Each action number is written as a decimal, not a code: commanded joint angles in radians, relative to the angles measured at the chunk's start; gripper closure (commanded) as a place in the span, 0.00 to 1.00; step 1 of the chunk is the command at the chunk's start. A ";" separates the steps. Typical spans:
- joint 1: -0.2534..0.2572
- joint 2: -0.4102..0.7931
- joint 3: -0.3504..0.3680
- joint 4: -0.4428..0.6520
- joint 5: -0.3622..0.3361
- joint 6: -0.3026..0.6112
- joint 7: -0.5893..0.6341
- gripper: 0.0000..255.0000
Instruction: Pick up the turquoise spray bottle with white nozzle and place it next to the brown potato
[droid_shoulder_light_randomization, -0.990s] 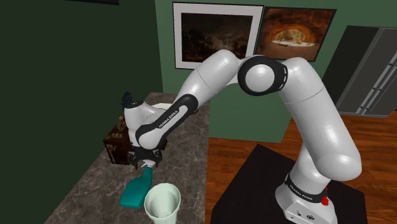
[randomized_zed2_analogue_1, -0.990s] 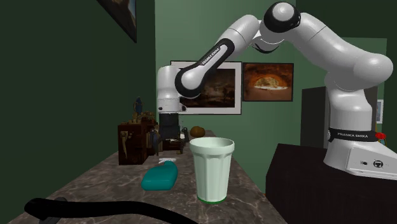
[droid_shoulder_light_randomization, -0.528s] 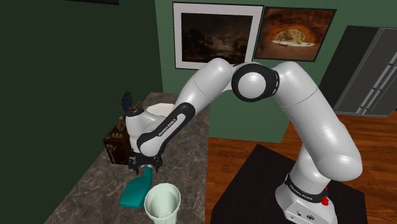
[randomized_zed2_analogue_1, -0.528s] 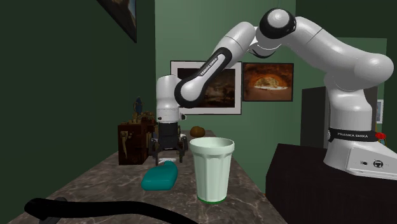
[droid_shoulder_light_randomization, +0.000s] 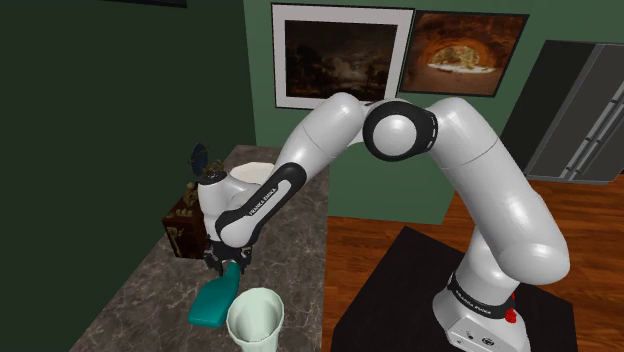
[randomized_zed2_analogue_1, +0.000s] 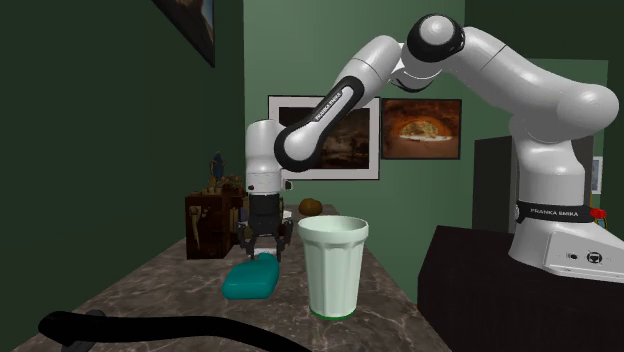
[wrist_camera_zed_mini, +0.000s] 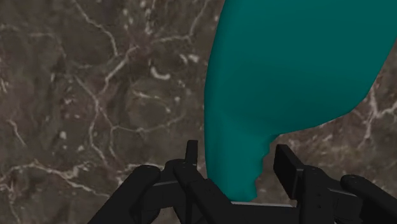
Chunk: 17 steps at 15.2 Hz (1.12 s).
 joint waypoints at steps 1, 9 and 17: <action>0.000 0.000 0.000 0.000 0.000 0.000 0.000 1.00; 0.000 0.000 0.000 0.000 0.000 0.000 0.000 1.00; -0.014 -0.080 0.019 -0.019 0.019 -0.061 -0.008 1.00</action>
